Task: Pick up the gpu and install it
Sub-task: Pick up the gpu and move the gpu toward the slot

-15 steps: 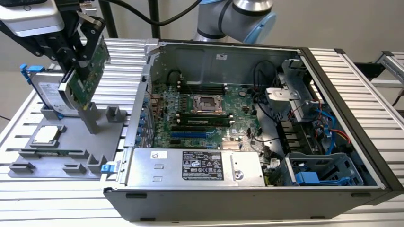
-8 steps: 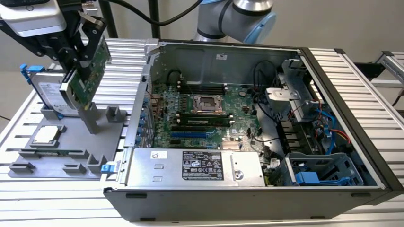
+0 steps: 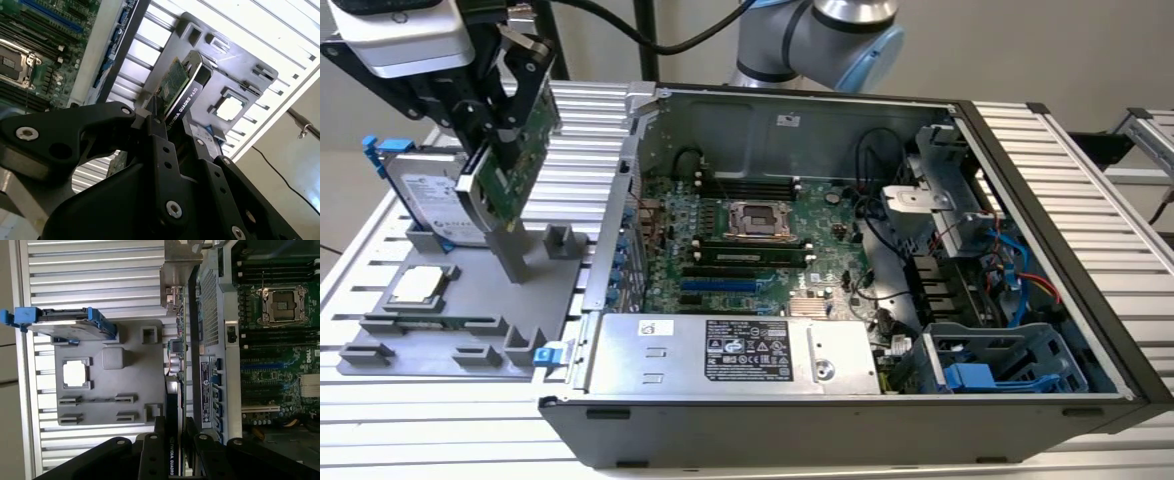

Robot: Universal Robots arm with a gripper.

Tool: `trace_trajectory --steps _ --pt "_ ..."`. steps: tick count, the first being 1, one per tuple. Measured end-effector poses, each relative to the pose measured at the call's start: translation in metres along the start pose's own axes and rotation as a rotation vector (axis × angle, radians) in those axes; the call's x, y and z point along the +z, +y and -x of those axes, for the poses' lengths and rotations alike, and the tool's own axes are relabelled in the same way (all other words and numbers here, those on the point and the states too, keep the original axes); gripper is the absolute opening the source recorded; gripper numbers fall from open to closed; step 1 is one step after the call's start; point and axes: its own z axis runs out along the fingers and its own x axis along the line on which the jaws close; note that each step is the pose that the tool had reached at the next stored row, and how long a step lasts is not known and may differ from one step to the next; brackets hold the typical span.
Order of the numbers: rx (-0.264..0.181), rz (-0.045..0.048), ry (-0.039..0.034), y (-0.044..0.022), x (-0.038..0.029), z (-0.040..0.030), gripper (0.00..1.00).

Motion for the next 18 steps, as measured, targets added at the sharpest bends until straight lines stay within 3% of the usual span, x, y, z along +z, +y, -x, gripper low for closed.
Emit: trace_trajectory --steps 18 --pt "0.000 -0.0001 0.0001 0.0019 0.0003 0.0156 0.00"
